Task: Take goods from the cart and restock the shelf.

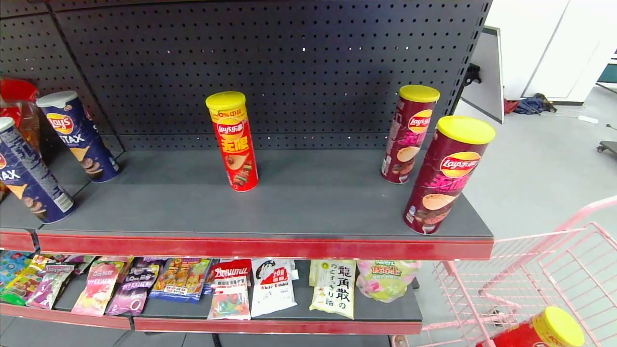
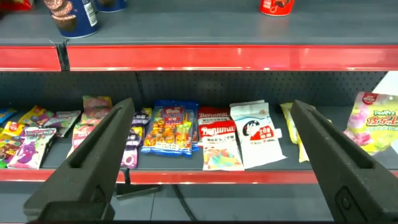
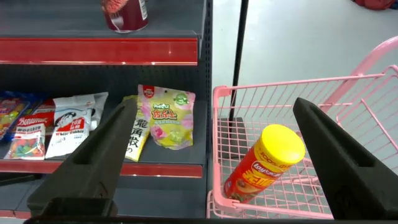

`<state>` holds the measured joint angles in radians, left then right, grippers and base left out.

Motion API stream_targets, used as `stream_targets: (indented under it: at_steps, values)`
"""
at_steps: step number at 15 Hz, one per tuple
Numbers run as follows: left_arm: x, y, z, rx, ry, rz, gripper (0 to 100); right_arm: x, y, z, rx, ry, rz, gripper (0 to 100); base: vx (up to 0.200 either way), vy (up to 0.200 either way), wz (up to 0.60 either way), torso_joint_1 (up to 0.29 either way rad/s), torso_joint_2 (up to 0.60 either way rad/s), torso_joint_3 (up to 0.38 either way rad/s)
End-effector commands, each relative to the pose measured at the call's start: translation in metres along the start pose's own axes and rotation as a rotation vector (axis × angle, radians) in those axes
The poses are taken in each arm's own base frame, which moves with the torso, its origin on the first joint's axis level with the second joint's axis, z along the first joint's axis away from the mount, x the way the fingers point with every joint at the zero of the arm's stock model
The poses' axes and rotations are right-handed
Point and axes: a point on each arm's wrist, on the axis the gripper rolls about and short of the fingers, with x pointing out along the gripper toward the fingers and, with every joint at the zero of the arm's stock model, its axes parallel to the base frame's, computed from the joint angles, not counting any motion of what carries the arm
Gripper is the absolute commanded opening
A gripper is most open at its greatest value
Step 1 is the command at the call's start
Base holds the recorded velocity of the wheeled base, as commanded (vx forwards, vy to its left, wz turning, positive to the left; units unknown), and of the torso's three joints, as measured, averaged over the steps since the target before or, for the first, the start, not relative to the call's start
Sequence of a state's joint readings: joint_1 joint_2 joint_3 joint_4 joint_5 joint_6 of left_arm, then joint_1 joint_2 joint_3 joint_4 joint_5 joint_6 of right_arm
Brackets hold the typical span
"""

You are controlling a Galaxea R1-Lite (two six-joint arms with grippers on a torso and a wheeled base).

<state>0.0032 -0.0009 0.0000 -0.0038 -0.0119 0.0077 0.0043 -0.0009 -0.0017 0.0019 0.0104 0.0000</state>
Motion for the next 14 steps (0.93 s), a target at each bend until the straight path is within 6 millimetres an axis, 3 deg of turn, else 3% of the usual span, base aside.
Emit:
stream_targets:
  at_steps: [1,2,11,14]
  values:
    - [0.0001,0.0000,0.0001,0.000,0.000,0.000,100,0.0001,0.0000,0.0000,0.000,0.001,0.001,100,0.000,0.000,0.00,0.000,0.00,0.000]
    - [0.0001,0.0000,0.0001,0.000,0.000,-0.002,100,0.0001,0.0000,0.0000,0.000,0.001,0.001,100,0.000,0.000,0.00,0.000,0.00,0.000]
    - [0.0001,0.0000,0.0001,0.000,0.000,0.001,100,0.0001,0.0000,0.0000,0.002,0.001,0.001,100,0.000,0.000,-0.60,0.003,0.00,0.001]
    - [0.0001,0.0000,0.0001,0.000,0.000,-0.002,100,0.0001,0.0000,0.0000,0.002,0.001,0.001,100,0.000,0.000,0.00,0.000,0.00,0.000]
